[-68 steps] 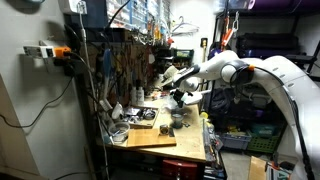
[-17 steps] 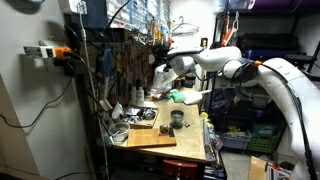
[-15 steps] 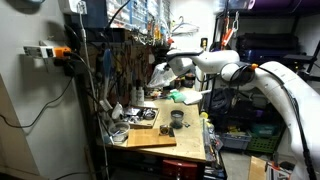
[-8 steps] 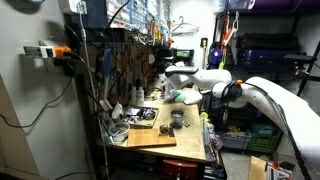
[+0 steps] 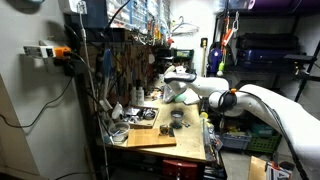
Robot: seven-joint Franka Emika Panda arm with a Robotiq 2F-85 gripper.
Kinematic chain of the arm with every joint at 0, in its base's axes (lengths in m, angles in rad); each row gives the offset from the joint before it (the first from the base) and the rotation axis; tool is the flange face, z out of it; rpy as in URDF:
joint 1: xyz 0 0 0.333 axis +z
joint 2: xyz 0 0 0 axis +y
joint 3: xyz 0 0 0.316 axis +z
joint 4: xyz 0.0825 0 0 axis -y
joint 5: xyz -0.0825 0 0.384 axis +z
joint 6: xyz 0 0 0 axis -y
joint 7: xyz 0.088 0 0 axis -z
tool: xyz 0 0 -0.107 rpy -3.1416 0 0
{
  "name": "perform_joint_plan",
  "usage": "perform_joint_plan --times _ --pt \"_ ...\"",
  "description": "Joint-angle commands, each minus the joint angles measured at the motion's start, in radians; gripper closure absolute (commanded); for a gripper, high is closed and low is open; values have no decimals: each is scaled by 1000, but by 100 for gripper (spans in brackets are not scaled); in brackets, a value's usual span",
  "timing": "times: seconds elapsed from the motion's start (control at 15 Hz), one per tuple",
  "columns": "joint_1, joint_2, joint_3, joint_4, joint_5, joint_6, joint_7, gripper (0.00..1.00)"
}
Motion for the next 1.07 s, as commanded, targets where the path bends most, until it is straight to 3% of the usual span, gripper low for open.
perform_joint_plan --times 0.0,0.13,0.4,0.67,0.8,1.0 --pt "2 -18 -27 -33 7 -59 30 71" --pt "-9 -65 -89 -127 76 -96 22 64" --pt "16 -181 -353 -331 220 -224 113 33" --pt "86 -237 -585 -368 170 -484 310 2" --pt "109 -258 -649 -346 127 -638 376 0" --pt "119 -294 -688 -319 82 -861 405 0"
